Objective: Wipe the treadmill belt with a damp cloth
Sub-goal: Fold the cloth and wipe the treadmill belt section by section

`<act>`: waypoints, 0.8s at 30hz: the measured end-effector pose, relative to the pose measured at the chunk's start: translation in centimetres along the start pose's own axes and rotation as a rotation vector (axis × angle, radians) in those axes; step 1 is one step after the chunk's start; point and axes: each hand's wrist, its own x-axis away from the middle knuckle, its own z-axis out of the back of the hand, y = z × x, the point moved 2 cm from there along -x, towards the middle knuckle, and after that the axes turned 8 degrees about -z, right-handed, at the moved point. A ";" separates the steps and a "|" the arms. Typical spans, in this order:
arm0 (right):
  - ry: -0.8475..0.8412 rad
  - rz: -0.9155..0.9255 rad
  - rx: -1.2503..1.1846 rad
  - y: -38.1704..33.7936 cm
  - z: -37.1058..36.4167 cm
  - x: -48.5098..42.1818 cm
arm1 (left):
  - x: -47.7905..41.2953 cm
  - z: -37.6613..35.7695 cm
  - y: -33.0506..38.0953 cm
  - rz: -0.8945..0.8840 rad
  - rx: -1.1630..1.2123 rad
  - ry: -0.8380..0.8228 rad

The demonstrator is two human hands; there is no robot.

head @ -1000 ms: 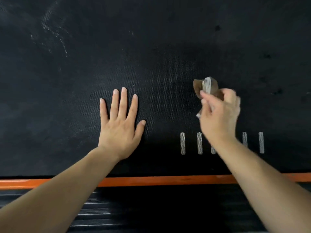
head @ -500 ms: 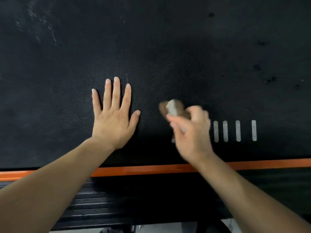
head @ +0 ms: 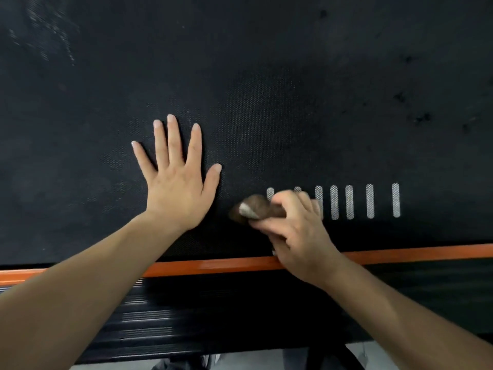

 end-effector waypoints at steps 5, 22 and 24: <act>0.146 0.001 0.120 5.3 3.4 -2.9 | -1.7 0.0 1.6 0.040 0.024 0.020; 0.493 -0.471 0.166 11.5 7.6 -9.2 | -6.6 -0.5 5.2 -0.025 -0.026 0.006; 0.431 -0.318 0.179 9.3 6.0 -8.1 | -6.7 -0.3 5.2 -0.019 -0.010 0.006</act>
